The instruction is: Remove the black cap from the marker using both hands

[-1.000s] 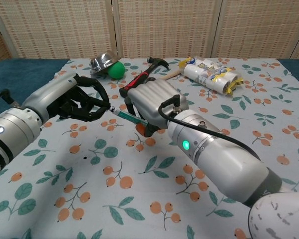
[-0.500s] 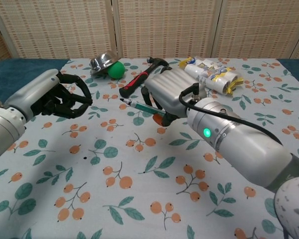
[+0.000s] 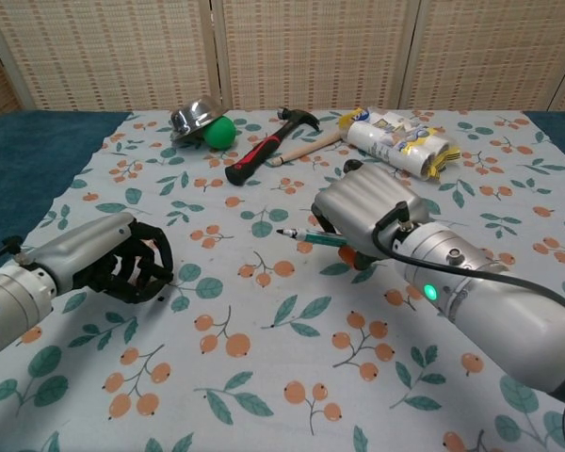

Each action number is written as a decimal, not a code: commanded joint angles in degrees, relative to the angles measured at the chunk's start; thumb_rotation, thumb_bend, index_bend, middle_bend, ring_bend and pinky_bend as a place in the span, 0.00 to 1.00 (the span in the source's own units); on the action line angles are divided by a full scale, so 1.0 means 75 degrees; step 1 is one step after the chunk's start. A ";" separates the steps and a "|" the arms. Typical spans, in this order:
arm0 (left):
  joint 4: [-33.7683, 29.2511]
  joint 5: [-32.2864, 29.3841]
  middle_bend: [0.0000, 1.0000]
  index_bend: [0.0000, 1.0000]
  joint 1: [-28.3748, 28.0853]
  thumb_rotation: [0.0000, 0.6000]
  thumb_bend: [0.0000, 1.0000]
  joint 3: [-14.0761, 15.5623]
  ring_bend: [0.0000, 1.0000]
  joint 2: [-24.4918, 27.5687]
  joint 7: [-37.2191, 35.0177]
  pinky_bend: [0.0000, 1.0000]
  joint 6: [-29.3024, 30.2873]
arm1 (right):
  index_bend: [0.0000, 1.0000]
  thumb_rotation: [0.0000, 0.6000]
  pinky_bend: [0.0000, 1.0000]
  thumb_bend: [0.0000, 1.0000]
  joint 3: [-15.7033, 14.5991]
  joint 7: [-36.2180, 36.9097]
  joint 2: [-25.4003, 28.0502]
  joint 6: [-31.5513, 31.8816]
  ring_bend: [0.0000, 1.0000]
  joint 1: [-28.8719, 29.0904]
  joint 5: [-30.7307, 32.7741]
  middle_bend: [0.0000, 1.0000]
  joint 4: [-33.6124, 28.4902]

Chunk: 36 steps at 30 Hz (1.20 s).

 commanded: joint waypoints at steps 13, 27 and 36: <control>-0.1253 0.0447 0.15 0.08 0.0105 1.00 0.41 -0.0074 0.41 0.0773 -0.0238 0.69 0.0280 | 0.00 1.00 0.05 0.33 0.0316 -0.0839 0.0981 0.0289 0.18 -0.0232 0.0896 0.23 -0.1972; -0.0951 0.3388 0.01 0.00 0.2750 1.00 0.39 0.1662 0.00 0.3562 -0.2233 0.06 0.4326 | 0.00 1.00 0.00 0.24 -0.2425 0.3502 0.4605 0.4528 0.00 -0.3946 -0.2750 0.00 -0.2664; -0.1471 0.2877 0.00 0.00 0.3064 1.00 0.39 0.1823 0.00 0.4519 -0.1097 0.04 0.3744 | 0.00 1.00 0.00 0.23 -0.1560 0.4854 0.4950 0.4949 0.00 -0.4791 -0.1977 0.00 -0.1871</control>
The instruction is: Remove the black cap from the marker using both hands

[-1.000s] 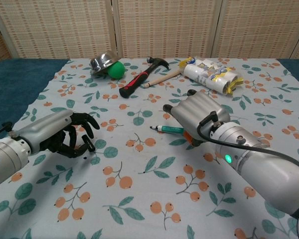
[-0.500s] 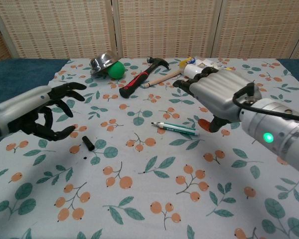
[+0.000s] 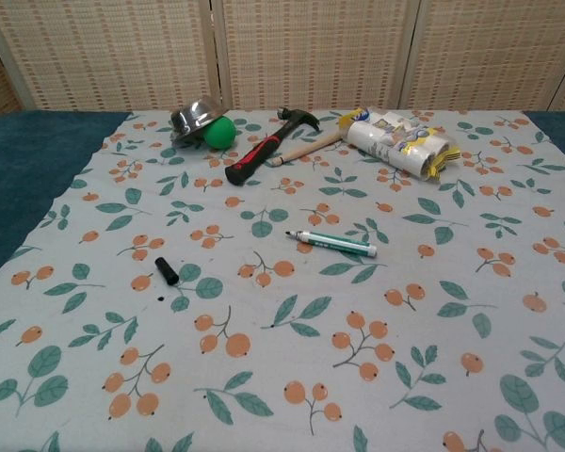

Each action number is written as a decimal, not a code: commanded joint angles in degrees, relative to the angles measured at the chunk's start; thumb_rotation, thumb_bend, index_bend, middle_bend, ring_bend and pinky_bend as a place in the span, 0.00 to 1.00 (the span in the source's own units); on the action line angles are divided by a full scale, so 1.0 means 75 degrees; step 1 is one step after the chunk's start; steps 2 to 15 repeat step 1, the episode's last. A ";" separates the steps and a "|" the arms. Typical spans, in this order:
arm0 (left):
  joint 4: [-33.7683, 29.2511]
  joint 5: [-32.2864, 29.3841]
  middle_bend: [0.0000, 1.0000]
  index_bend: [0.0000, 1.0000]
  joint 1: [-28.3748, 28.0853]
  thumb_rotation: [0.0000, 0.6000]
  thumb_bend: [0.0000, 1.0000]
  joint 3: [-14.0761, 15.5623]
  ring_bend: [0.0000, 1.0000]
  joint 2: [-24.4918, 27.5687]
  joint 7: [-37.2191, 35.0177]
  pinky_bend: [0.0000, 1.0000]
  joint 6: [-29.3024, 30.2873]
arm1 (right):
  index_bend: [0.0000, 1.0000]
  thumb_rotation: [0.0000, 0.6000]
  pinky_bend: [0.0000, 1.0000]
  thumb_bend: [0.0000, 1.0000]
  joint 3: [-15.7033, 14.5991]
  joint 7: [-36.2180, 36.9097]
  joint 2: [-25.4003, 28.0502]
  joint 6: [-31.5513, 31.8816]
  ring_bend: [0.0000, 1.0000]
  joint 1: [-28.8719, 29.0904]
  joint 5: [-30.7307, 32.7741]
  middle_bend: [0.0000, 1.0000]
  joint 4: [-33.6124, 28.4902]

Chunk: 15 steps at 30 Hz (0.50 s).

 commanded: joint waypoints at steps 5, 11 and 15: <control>-0.0487 -0.0199 0.00 0.00 0.0073 1.00 0.39 0.0134 0.00 0.0512 0.0461 0.04 -0.0680 | 0.00 1.00 0.00 0.23 0.0263 0.0367 0.0476 0.0303 0.00 -0.0469 0.0288 0.00 0.0282; -0.0487 -0.0199 0.00 0.00 0.0073 1.00 0.39 0.0134 0.00 0.0512 0.0461 0.04 -0.0680 | 0.00 1.00 0.00 0.23 0.0263 0.0367 0.0476 0.0303 0.00 -0.0469 0.0288 0.00 0.0282; -0.0487 -0.0199 0.00 0.00 0.0073 1.00 0.39 0.0134 0.00 0.0512 0.0461 0.04 -0.0680 | 0.00 1.00 0.00 0.23 0.0263 0.0367 0.0476 0.0303 0.00 -0.0469 0.0288 0.00 0.0282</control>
